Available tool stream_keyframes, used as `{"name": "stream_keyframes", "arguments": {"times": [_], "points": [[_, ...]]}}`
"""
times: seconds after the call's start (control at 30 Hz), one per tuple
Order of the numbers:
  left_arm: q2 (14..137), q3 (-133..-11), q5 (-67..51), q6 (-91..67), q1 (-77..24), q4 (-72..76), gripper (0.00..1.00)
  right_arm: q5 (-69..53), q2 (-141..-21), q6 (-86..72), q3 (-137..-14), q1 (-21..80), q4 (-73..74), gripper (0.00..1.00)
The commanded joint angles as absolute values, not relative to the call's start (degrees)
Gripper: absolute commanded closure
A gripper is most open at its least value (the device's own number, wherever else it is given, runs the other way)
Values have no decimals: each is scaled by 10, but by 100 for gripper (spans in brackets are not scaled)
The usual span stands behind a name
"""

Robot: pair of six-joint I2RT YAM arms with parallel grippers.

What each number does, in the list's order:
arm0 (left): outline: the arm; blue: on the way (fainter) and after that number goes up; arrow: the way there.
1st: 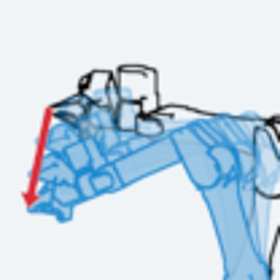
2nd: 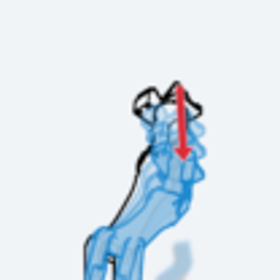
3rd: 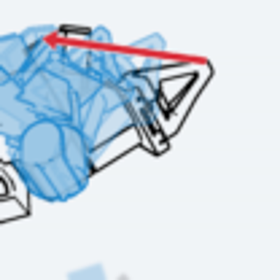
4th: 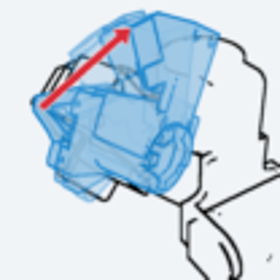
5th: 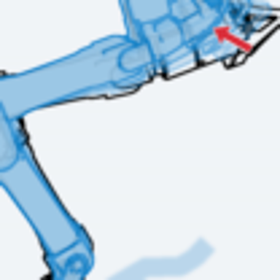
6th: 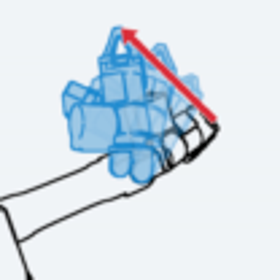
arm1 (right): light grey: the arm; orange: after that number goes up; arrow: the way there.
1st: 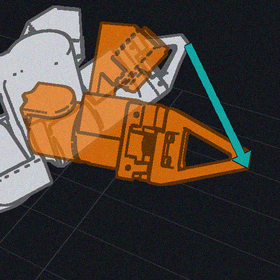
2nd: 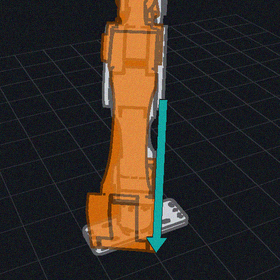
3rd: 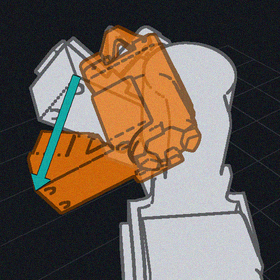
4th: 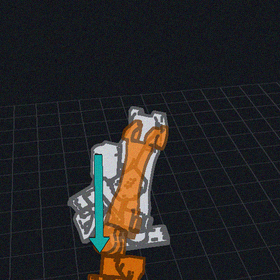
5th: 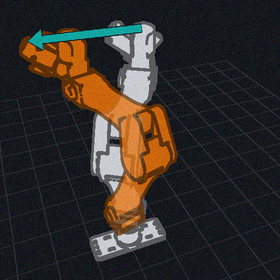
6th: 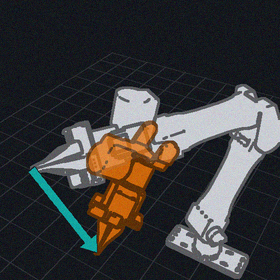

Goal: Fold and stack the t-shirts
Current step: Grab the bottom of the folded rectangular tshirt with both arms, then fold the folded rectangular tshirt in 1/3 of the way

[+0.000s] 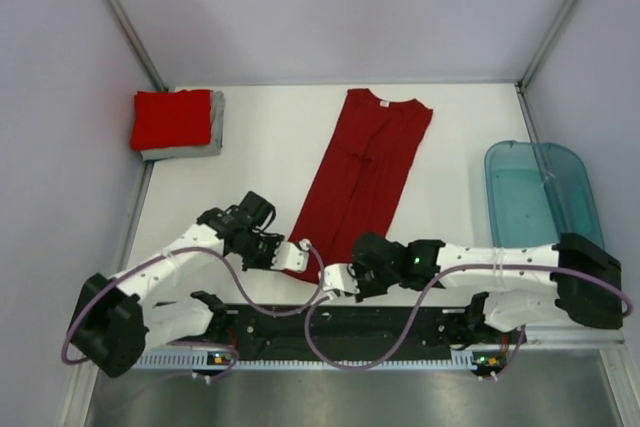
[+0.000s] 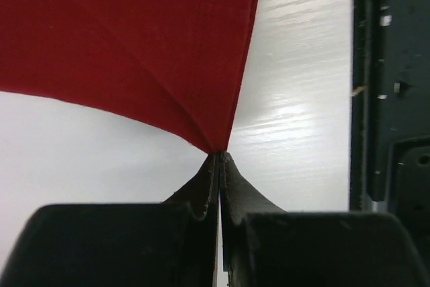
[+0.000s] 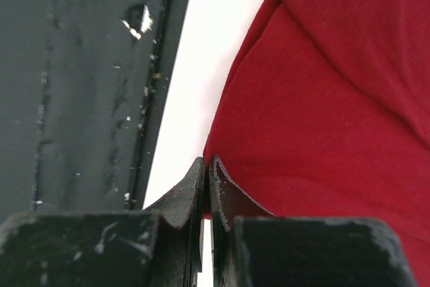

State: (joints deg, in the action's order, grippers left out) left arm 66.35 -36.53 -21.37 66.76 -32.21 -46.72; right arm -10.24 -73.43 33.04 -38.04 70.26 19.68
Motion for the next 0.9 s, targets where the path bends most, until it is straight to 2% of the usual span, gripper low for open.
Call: {"name": "stream_keyframes", "arguments": {"times": [0.0,0.23,0.43,0.6,0.87], "points": [[598,-409,-264,636,-342,-605,100,-134,-679,304,-427,723,260,100],[591,-467,-291,573,-350,-598,100,-120,-596,297,-437,715,288,100],[664,-564,-227,475,-350,-488,100,-123,-564,314,-440,590,275,100],[779,-661,-122,417,-348,-399,100,-118,-598,351,-442,452,195,100],[1021,-869,-67,360,-330,-422,100,-156,-714,397,-454,313,70,100]]}}
